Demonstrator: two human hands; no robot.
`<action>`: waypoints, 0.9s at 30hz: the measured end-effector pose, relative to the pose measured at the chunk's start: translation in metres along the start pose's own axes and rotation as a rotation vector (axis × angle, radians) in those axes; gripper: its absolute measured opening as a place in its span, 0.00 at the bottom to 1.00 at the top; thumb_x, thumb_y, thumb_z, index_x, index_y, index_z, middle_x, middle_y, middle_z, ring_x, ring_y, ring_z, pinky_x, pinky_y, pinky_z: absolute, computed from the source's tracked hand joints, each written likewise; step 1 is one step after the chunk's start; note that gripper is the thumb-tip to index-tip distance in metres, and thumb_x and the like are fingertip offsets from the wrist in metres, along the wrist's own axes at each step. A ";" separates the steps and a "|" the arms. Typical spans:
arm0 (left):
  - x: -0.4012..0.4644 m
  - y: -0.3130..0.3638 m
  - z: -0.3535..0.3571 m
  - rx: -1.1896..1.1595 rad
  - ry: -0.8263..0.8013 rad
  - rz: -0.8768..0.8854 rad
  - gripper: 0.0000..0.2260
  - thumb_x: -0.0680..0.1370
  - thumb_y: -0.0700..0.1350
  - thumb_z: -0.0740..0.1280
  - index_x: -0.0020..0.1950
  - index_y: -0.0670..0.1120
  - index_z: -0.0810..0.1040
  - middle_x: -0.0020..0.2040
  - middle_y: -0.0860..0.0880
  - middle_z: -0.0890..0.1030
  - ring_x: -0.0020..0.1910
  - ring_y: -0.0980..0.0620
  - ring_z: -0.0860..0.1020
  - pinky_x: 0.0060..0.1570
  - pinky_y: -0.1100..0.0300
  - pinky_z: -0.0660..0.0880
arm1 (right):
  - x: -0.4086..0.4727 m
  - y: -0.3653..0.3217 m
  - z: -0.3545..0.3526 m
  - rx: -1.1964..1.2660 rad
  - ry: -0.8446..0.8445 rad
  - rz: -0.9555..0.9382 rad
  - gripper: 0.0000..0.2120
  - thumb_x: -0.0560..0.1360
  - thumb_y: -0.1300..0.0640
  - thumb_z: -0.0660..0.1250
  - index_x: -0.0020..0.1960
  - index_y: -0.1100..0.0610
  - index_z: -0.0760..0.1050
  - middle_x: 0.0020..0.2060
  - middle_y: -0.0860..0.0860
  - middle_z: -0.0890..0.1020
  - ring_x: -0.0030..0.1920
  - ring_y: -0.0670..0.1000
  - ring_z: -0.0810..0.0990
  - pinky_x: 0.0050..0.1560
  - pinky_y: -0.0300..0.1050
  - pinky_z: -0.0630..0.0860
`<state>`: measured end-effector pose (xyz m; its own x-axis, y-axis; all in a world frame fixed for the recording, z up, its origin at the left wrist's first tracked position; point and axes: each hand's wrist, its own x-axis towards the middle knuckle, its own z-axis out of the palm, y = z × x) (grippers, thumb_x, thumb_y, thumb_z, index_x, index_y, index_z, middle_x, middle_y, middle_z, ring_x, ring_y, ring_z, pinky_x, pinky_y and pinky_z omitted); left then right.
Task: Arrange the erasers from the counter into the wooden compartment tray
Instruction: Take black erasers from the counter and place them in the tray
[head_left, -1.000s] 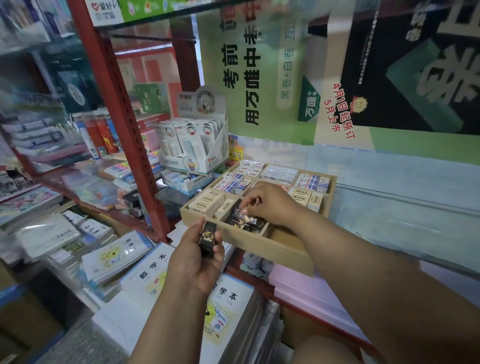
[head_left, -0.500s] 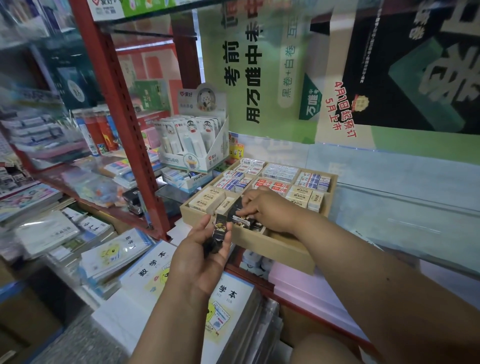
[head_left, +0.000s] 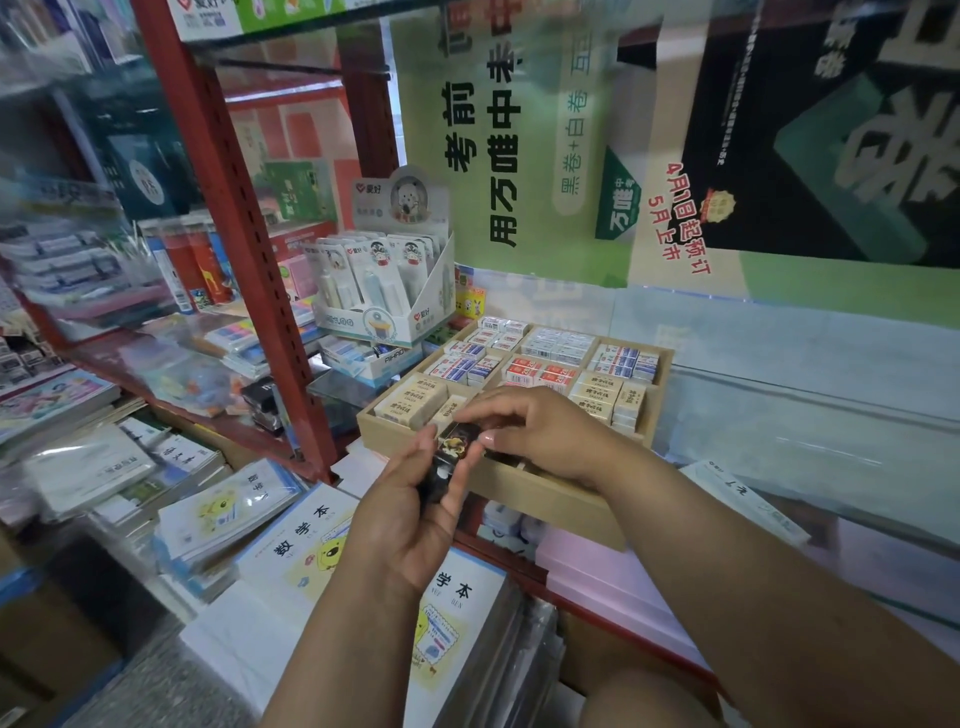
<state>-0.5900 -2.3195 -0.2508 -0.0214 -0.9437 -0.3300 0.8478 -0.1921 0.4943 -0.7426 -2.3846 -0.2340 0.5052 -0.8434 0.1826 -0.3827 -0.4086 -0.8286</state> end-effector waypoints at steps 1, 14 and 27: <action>0.000 0.000 0.001 0.013 -0.005 0.001 0.08 0.81 0.38 0.61 0.55 0.38 0.79 0.58 0.34 0.80 0.46 0.38 0.84 0.29 0.62 0.79 | -0.001 0.000 -0.002 0.004 -0.014 -0.011 0.15 0.74 0.66 0.68 0.60 0.55 0.79 0.56 0.48 0.80 0.56 0.43 0.78 0.57 0.32 0.71; 0.014 0.011 0.003 0.875 0.133 0.132 0.14 0.83 0.50 0.58 0.50 0.47 0.82 0.35 0.46 0.75 0.24 0.53 0.65 0.21 0.68 0.57 | 0.004 0.010 -0.052 0.019 0.210 0.132 0.08 0.71 0.65 0.72 0.45 0.53 0.82 0.37 0.45 0.82 0.35 0.40 0.77 0.38 0.30 0.71; 0.021 0.019 0.027 1.729 0.082 0.287 0.27 0.81 0.62 0.49 0.52 0.48 0.83 0.36 0.49 0.79 0.31 0.53 0.72 0.29 0.62 0.67 | 0.019 0.040 -0.040 -0.476 0.105 0.118 0.08 0.73 0.64 0.69 0.51 0.56 0.83 0.46 0.47 0.75 0.47 0.47 0.74 0.49 0.39 0.69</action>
<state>-0.5891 -2.3506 -0.2268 0.0854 -0.9917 -0.0959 -0.6689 -0.1284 0.7322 -0.7790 -2.4306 -0.2422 0.3662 -0.9140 0.1748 -0.7554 -0.4017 -0.5178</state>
